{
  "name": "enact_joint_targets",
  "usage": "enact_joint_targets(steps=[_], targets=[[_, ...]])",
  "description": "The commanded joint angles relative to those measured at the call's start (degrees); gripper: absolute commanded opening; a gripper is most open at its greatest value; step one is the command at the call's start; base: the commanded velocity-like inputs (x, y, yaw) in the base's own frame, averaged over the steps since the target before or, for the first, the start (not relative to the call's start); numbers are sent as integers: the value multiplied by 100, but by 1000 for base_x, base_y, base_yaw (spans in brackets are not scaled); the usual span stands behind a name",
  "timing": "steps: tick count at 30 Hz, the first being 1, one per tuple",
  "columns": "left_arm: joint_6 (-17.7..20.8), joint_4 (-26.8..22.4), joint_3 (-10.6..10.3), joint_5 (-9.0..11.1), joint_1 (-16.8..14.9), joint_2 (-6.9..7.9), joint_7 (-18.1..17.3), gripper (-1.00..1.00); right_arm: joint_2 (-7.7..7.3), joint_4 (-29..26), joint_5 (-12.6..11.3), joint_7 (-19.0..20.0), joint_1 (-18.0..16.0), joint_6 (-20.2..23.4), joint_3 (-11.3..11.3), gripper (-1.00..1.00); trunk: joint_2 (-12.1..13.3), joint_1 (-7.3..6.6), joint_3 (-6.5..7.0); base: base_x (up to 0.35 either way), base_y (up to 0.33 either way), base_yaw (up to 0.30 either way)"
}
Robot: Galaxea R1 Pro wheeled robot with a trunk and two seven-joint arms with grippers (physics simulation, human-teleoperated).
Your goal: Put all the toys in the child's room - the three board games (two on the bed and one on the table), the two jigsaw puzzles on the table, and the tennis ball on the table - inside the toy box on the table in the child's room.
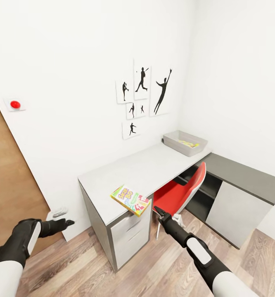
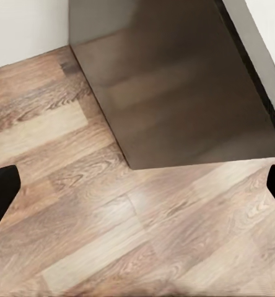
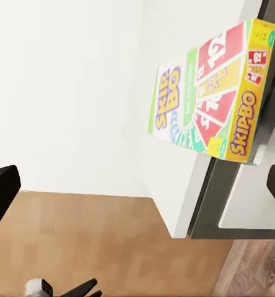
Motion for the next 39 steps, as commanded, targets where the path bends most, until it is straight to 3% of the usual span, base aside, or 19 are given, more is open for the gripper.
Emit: enact_joint_targets(steps=[1, 4, 8, 21, 34, 39], targets=[[28, -3, 20, -109, -3, 5, -23, 100, -7, 1, -53, 4, -6, 39, 26, 100, -13, 4, -13, 0, 0, 0], [-58, 24, 19, -462, 22, 110, 10, 100, -18, 12, -51, -3, -14, 127, 26, 100, -13, 4, -13, 0, 0, 0], [-199, 82, 38, -612, 39, 270, 8, 100, -148, 31, -53, -3, -17, 240, 26, 100, -13, 4, -13, 0, 0, 0], [-241, 94, 10, -657, 45, 593, 1, 100, -177, 45, -53, -156, -17, 354, 18, 100, -13, 4, -13, 23, 49, 0], [-233, 170, -18, -660, 47, 611, -32, 100, -197, 40, -53, -274, -33, 403, 17, 100, -13, 4, -13, 16, 18, 0], [-233, 258, -27, -665, 48, 594, -52, 100, -223, 116, -47, -379, -268, 1008, 17, 100, -13, 4, -13, 0, 0, 0]])
